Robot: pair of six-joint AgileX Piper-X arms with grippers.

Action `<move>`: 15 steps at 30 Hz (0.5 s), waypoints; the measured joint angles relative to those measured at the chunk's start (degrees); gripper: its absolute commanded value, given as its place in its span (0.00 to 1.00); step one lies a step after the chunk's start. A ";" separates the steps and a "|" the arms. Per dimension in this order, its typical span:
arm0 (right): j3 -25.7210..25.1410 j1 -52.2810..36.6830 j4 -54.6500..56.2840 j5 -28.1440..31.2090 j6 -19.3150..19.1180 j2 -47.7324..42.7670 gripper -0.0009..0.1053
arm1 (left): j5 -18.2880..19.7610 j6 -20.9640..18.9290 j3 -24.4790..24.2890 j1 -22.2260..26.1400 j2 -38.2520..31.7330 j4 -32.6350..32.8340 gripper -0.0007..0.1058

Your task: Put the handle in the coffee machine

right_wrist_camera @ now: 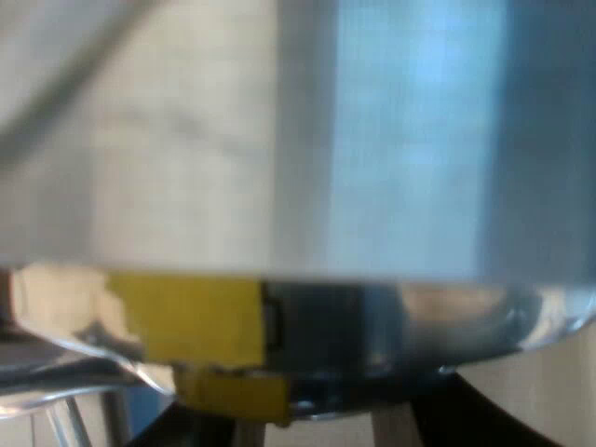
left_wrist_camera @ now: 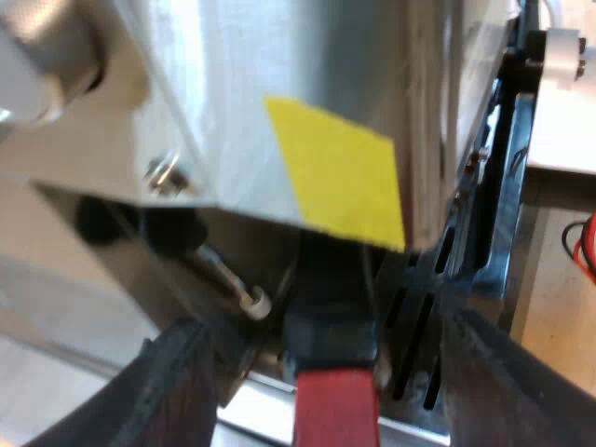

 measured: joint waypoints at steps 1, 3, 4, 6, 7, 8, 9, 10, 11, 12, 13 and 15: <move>0.00 0.00 0.00 0.00 0.00 0.00 0.27 | 0.23 0.00 0.00 0.56 0.03 0.00 0.52; 0.00 0.00 0.00 0.00 0.00 0.00 0.27 | 1.61 0.00 0.00 2.63 0.03 -0.01 0.50; 0.00 0.00 0.00 0.00 0.00 0.00 0.27 | 1.87 0.00 0.00 2.94 0.03 0.13 0.47; 0.00 0.00 0.00 0.11 0.00 0.00 0.27 | 2.16 0.00 -0.44 4.02 -0.43 0.37 0.37; 0.00 0.00 0.00 0.08 0.00 0.00 0.27 | 2.17 0.00 -1.08 4.44 -0.83 0.40 0.31; 0.00 0.00 0.00 0.08 0.00 0.00 0.27 | 2.17 0.00 -1.71 4.49 -1.06 0.40 0.19; 0.00 0.00 0.00 0.08 0.00 0.00 0.27 | 1.77 0.00 -2.40 4.48 -1.23 0.40 0.14; 0.00 0.00 0.00 0.08 0.00 0.00 0.27 | 1.52 0.00 -2.73 4.48 -1.25 0.40 0.10; 0.00 0.00 0.00 0.08 0.00 0.00 0.27 | 0.73 0.00 -4.02 4.48 -1.23 0.40 0.01; 0.00 0.00 0.00 0.08 0.00 0.00 0.27 | -0.21 -0.10 -4.66 4.19 -1.23 0.40 0.01; 0.00 0.00 0.00 0.08 0.00 0.00 0.27 | -0.96 -0.52 -4.99 3.86 -1.23 0.28 0.01; 0.00 0.00 0.00 0.08 0.00 0.00 0.27 | -6.92 -1.30 -5.66 2.03 -1.23 -0.02 0.01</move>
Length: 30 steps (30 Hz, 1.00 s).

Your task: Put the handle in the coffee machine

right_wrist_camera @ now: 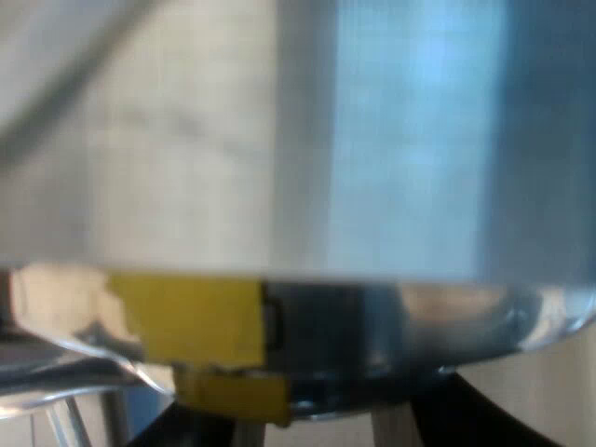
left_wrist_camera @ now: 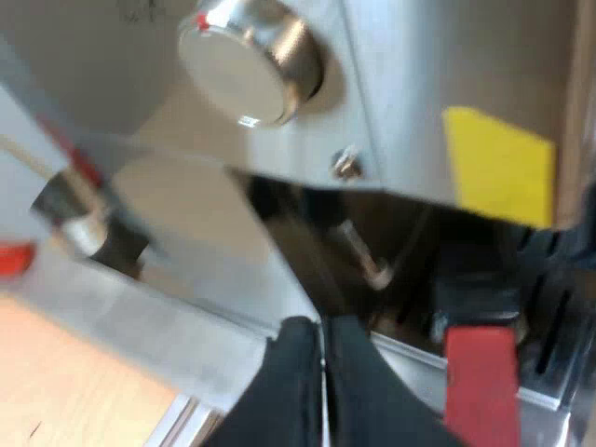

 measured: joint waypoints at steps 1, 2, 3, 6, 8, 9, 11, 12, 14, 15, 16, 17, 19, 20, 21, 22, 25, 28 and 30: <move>0.00 0.00 0.00 0.00 0.00 0.00 0.27 | -1.64 -0.25 -0.02 -0.65 0.00 -0.13 0.01; 0.00 0.00 0.00 0.00 0.00 0.00 0.27 | -4.46 -0.72 0.02 -2.00 0.00 -0.16 0.01; 0.00 0.00 0.00 0.00 0.00 0.00 0.27 | -6.61 -1.37 0.02 -3.09 0.00 -0.16 0.01; 0.00 0.00 0.00 0.00 0.00 0.00 0.27 | -10.03 -3.27 0.02 -5.31 0.38 -1.71 0.01; 0.00 0.00 0.00 0.00 0.00 0.00 0.27 | -11.09 -4.37 0.02 -5.87 0.69 -2.45 0.01; 0.00 0.00 0.00 0.00 -0.15 0.00 0.27 | -11.58 -4.76 0.02 -6.08 0.92 -2.81 0.01; 0.00 0.00 0.00 0.00 -0.30 0.00 0.27 | -15.02 -6.09 0.02 -7.13 2.59 -3.61 0.01; 0.00 0.00 0.00 0.00 -0.59 0.00 0.27 | -16.50 -6.38 0.02 -7.37 3.25 -3.37 0.01; 0.00 0.00 0.00 0.00 -0.73 0.00 0.27 | -19.20 -6.09 0.02 -8.19 4.32 -1.68 0.01; 0.00 0.00 0.00 0.11 -0.83 0.00 0.27 | -20.97 -5.35 0.02 -8.76 4.47 0.28 0.01; 0.00 0.00 0.00 0.07 -0.87 0.00 0.27 | -21.38 -5.23 0.02 -9.04 4.42 1.20 0.01; 0.00 0.00 0.00 0.07 -0.86 0.00 0.27 | -21.91 -4.84 0.02 -9.30 4.42 2.82 0.01; 0.00 0.00 0.00 0.07 -0.86 0.00 0.27 | -22.00 -4.17 0.02 -9.47 4.42 4.78 0.01; 0.00 0.00 0.00 0.07 -1.05 0.00 0.27 | -22.23 -3.86 -0.12 -9.43 4.42 6.26 0.01; 0.00 0.00 0.00 0.19 -1.19 0.00 0.27 | -22.31 -3.41 -0.39 -9.43 4.42 7.69 0.01; 0.00 0.00 0.00 0.25 -1.29 0.00 0.27 | -22.29 -3.22 -0.61 -9.43 4.42 8.43 0.01; 0.00 0.00 0.00 0.22 -1.32 0.00 0.27 | -22.29 -1.92 -1.62 -9.43 4.42 11.45 0.01; 0.00 0.00 0.00 0.43 -1.32 0.00 0.27 | -21.59 -1.81 -1.67 -9.43 4.42 13.29 0.01; 0.00 0.00 0.00 0.47 -1.49 0.00 0.27 | -19.66 -1.63 -1.67 -9.58 4.32 17.25 0.01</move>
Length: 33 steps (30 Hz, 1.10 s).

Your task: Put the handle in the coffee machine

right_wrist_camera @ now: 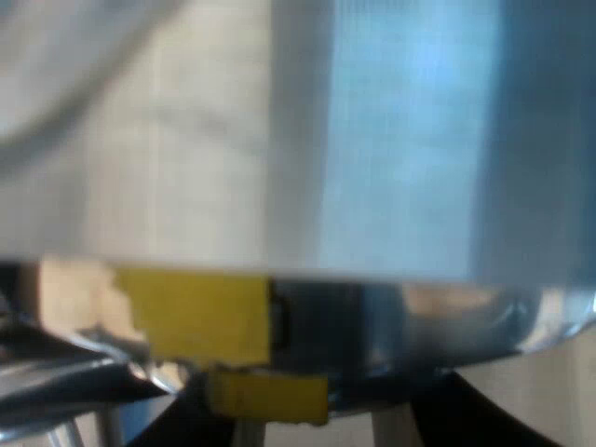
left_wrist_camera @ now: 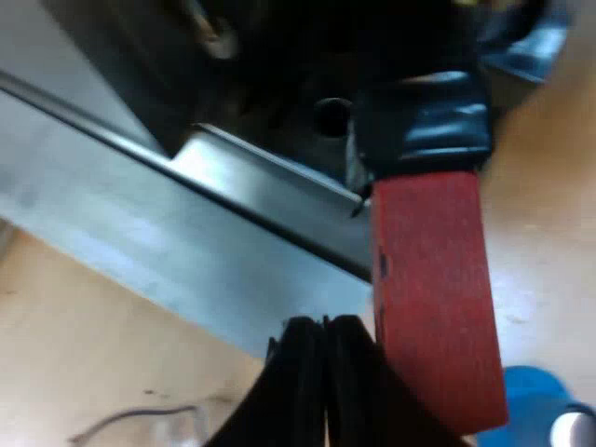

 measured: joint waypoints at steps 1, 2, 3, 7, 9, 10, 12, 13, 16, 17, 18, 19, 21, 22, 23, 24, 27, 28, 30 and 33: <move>0.00 0.00 0.00 0.10 -0.02 0.00 0.27 | 0.06 0.00 0.00 -0.17 0.00 0.50 0.01; 0.00 0.00 0.00 0.13 0.02 0.00 0.27 | 0.08 0.00 0.00 -0.37 0.00 1.22 0.01; 0.00 0.00 0.00 0.13 0.02 0.00 0.27 | 0.61 0.00 0.00 -0.64 0.00 2.86 0.01; 0.00 0.00 -0.10 0.26 -0.23 0.00 0.27 | 1.98 -0.20 0.00 -1.63 0.00 5.21 0.01; 0.00 0.00 -0.10 0.26 -0.23 0.00 0.27 | 2.35 -0.22 0.13 -2.32 0.00 5.95 0.01; 0.00 0.00 -0.10 0.26 -0.23 0.00 0.27 | 2.40 -0.22 0.22 -2.40 0.00 5.99 0.01; 0.00 0.00 -0.10 0.26 -0.23 0.00 0.27 | 2.62 -0.29 0.58 -3.15 0.00 6.15 0.01; 0.00 0.00 -0.25 0.40 -0.23 0.00 0.27 | 2.64 -0.71 1.01 -3.75 0.00 5.81 0.01; 0.00 0.00 -0.42 0.52 -0.70 0.00 0.27 | 2.11 -2.33 1.34 -5.07 0.00 5.75 0.01; 0.00 0.00 -0.42 0.55 -0.73 0.00 0.27 | 2.02 -2.52 1.34 -5.21 0.00 5.60 0.01; 0.00 0.12 -0.53 0.54 -0.70 0.00 0.27 | 2.02 -3.03 1.34 -5.58 -0.15 5.63 0.01; 0.00 0.12 -0.49 0.54 -0.70 0.00 0.27 | 1.75 -3.12 1.34 -5.78 -0.23 5.63 0.01; 0.00 0.42 -0.49 0.93 -0.86 0.00 0.27 | 1.69 -4.04 1.46 -6.07 -0.62 5.63 0.01; 0.00 0.42 -0.49 1.42 -1.10 0.00 0.27 | 1.20 -5.23 1.44 -6.65 -1.08 5.53 0.01; 0.00 0.42 -0.49 1.89 -1.11 0.00 0.27 | 1.20 -5.69 1.44 -6.92 -1.19 5.57 0.01; 0.00 0.58 -0.49 2.70 -1.10 0.00 0.27 | 1.21 -6.45 1.44 -7.30 -1.24 5.57 0.01; 0.00 0.78 -0.49 4.38 -1.10 0.00 0.27 | 1.35 -7.44 1.68 -8.09 -1.40 5.57 0.01; 0.00 0.97 -0.49 4.78 -1.10 0.00 0.27 | 1.46 -7.84 1.83 -8.36 -1.40 5.57 0.01; 0.00 1.19 -0.49 5.37 -1.21 0.00 0.27 | 1.66 -8.13 2.06 -8.48 -1.40 5.45 0.01; 0.00 1.54 0.37 6.29 -1.24 0.00 0.27 | 2.19 -8.64 2.62 -8.49 -1.40 5.29 0.01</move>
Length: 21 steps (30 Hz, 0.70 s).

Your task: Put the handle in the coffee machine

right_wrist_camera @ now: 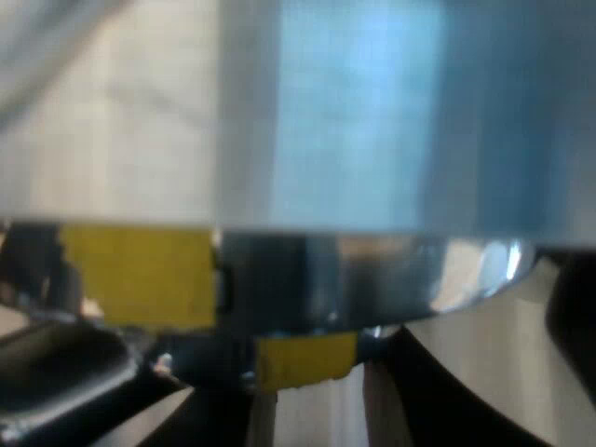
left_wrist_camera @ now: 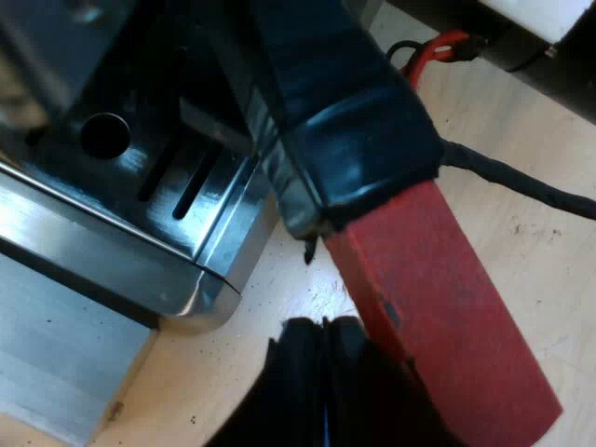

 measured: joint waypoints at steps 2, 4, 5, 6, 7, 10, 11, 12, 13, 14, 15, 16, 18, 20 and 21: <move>0.00 0.34 0.35 1.22 0.00 0.00 0.27 | 0.25 -0.07 0.11 -0.14 0.00 0.05 0.01; -0.06 0.65 0.41 1.92 0.00 -0.27 0.27 | 0.35 -0.07 0.19 -0.14 0.00 0.05 0.01; -0.06 0.62 0.55 1.89 0.15 -0.35 0.27 | 0.35 -0.07 0.27 -0.14 0.00 0.05 0.01; 0.23 0.62 1.00 1.76 0.44 -0.72 0.27 | 0.48 -0.07 0.37 -0.25 0.00 0.05 0.01; 0.58 0.73 1.48 1.57 0.98 -0.99 0.27 | 0.66 -0.18 0.45 -0.30 0.00 0.05 0.01; 2.80 0.85 4.26 0.01 2.81 -3.45 0.27 | 1.24 -0.54 0.82 -0.45 0.00 0.05 0.01; 3.52 0.85 5.20 -0.32 3.16 -4.23 0.27 | 1.21 -0.53 0.82 -0.45 0.00 0.05 0.01; 4.53 0.85 6.29 -0.67 3.41 -5.53 0.27 | 1.21 -0.78 0.82 -0.45 0.00 0.05 0.01; 5.24 0.85 7.41 -1.08 3.64 -6.39 0.27 | 1.21 -1.14 0.82 -0.45 0.00 0.05 0.01; 5.96 0.85 8.34 -1.59 3.87 -7.46 0.27 | 1.21 -1.23 0.82 -0.45 0.00 0.05 0.01; 7.25 0.85 9.73 -2.51 4.50 -8.79 0.27 | 1.21 -1.53 0.82 -0.45 0.00 0.05 0.01; 7.43 0.85 10.12 -2.62 4.61 -9.04 0.27 | 1.21 -1.58 0.82 -0.45 0.00 0.05 0.01; 8.44 0.85 11.04 -2.94 5.28 -10.33 0.27 | 1.21 -1.96 0.82 -0.45 0.00 0.05 0.01; 9.27 0.85 11.94 -3.27 5.77 -11.40 0.27 | 1.21 -2.80 0.82 -0.50 0.00 0.05 0.01; 13.41 0.85 13.64 -4.45 7.13 -15.07 0.27 | 1.21 -3.20 0.82 -0.50 -0.22 0.05 0.01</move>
